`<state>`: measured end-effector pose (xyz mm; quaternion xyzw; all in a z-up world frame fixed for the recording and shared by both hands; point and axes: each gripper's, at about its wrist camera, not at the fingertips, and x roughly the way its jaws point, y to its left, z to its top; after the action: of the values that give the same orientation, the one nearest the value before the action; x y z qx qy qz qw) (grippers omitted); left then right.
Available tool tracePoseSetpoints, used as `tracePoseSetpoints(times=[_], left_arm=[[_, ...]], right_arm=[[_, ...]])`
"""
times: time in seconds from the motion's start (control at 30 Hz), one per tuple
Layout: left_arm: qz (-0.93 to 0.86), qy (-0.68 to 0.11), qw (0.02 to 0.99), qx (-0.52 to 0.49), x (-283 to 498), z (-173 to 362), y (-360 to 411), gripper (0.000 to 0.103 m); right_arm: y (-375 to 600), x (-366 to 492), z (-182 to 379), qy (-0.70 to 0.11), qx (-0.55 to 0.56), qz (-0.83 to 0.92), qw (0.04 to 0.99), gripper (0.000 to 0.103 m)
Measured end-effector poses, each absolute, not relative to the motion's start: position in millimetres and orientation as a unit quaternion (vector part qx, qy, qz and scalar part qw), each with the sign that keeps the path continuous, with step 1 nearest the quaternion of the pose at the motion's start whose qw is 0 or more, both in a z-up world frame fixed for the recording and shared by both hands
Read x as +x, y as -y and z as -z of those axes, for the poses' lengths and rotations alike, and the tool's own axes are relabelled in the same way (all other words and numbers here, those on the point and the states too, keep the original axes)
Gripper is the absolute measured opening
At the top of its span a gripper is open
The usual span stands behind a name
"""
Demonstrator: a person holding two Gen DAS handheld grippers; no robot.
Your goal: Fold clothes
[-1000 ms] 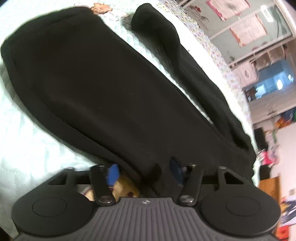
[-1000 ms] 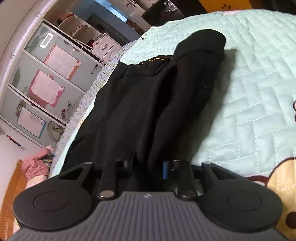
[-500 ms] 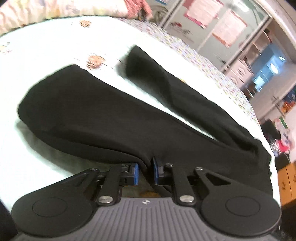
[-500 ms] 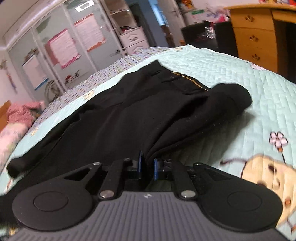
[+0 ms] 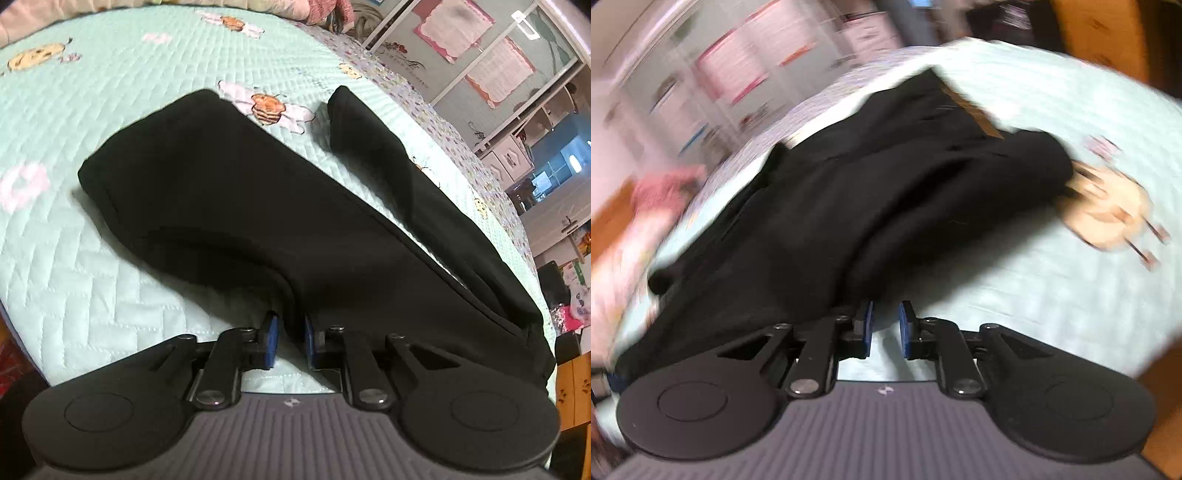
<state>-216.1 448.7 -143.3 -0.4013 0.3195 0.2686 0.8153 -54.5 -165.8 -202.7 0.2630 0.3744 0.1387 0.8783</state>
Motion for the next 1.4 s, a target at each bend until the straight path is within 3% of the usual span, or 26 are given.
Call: tracePoseSetpoints(times=[0.07, 0.13, 0.17, 0.47, 0.5, 0.53, 0.57, 0.77, 0.93, 1.1, 1.2, 1.27, 1.33, 1.4], left_arm=[[-0.264, -0.322, 0.815, -0.403, -219.5, 146.0, -448.4, 0.015], [-0.264, -0.327, 0.81, -0.41, -219.8, 150.0, -450.0, 0.019], [-0.264, -0.329, 0.807, -0.414, -219.9, 152.0, -450.7, 0.021], [-0.264, -0.339, 0.799, -0.42, -220.8, 157.3, -453.1, 0.025], [-0.266, -0.341, 0.8, -0.417, -219.6, 156.9, -452.4, 0.025], [-0.267, -0.342, 0.799, -0.415, -219.0, 156.6, -452.1, 0.025], [-0.268, -0.344, 0.799, -0.414, -218.3, 156.2, -451.8, 0.025], [-0.265, -0.357, 0.802, -0.4, -213.3, 154.9, -450.0, 0.027], [-0.255, -0.365, 0.811, -0.38, -210.5, 156.3, -444.5, 0.031], [-0.247, -0.367, 0.811, -0.383, -215.2, 156.3, -446.1, 0.031], [-0.243, -0.376, 0.812, -0.374, -217.1, 155.2, -444.1, 0.032], [-0.238, -0.375, 0.812, -0.378, -221.3, 153.3, -443.7, 0.033], [-0.232, -0.372, 0.813, -0.384, -227.6, 151.7, -443.2, 0.033], [-0.227, -0.364, 0.81, -0.401, -237.7, 151.4, -444.4, 0.034]], right_arm=[[192.5, -53.1, 205.1, -0.361, 0.347, -0.118, 0.858, 0.055], [210.5, -48.8, 206.8, -0.344, 0.398, -0.107, 0.844, 0.073], [216.3, -44.8, 207.5, -0.338, 0.412, -0.102, 0.84, 0.074], [217.3, 16.3, 222.4, -0.323, 0.467, -0.046, 0.822, 0.073], [217.9, 19.4, 225.4, -0.318, 0.473, -0.041, 0.821, 0.069], [214.8, 17.9, 228.4, -0.312, 0.478, -0.038, 0.82, 0.049], [214.1, 15.5, 230.1, -0.31, 0.48, -0.036, 0.82, 0.023], [220.1, -3.9, 211.5, -0.304, 0.369, -0.02, 0.878, 0.017], [240.6, -4.1, 236.3, -0.324, 0.409, -0.016, 0.853, 0.017], [247.7, -17.1, 237.1, -0.313, 0.455, -0.004, 0.834, 0.022], [245.3, -32.7, 222.9, -0.321, 0.451, 0.026, 0.833, 0.033], [239.6, -44.7, 208.7, -0.327, 0.427, 0.047, 0.841, 0.051], [227.6, -53.1, 193.4, -0.333, 0.395, 0.058, 0.854, 0.062], [213.3, -62.7, 180.7, -0.332, 0.371, 0.042, 0.866, 0.063]])
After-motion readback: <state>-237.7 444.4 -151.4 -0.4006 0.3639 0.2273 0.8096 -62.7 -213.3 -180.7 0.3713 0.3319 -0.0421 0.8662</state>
